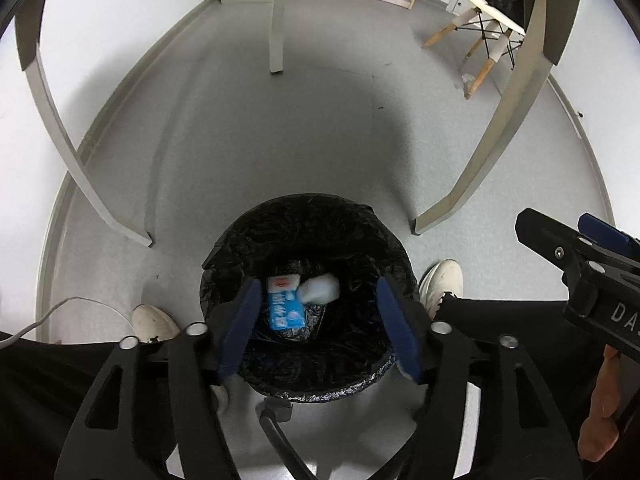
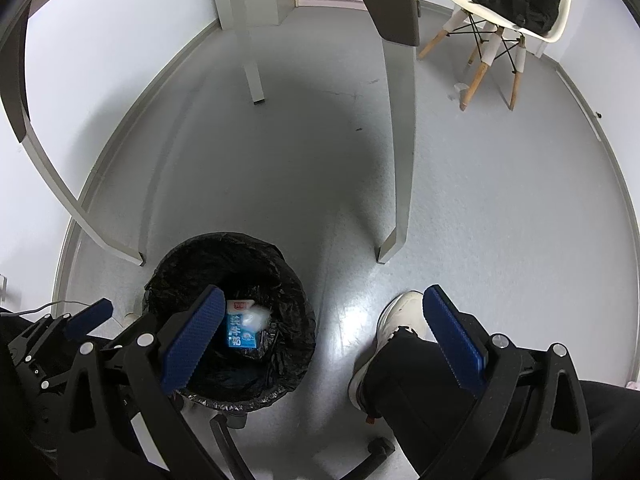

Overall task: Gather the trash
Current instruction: 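Open the right tool over the bin while the left tool releases the pill bottle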

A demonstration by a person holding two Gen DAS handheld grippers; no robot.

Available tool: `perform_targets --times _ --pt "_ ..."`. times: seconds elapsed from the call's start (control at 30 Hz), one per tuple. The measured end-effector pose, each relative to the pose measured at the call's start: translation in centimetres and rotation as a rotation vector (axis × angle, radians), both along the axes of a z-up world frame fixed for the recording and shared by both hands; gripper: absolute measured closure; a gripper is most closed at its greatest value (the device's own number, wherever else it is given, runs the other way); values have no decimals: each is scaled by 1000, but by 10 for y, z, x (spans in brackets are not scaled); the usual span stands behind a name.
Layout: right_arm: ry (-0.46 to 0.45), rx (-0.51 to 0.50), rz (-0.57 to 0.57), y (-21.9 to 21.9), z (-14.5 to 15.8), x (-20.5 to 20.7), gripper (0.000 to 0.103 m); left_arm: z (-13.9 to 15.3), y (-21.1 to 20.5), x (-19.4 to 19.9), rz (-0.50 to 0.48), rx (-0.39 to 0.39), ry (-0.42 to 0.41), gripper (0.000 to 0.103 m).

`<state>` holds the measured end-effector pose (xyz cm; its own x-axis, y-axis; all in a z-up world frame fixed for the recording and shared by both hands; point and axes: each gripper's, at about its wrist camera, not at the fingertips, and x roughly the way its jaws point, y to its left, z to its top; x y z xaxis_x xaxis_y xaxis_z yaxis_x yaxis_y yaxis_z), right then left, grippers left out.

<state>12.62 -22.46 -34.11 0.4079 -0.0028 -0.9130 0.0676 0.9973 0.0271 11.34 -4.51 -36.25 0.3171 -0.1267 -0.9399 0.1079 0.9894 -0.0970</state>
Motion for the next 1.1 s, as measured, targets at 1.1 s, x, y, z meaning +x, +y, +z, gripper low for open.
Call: perform_targets --times 1.1 --pt "-83 -10 94 43 51 -37 8 69 52 -39 78 61 -133 6"
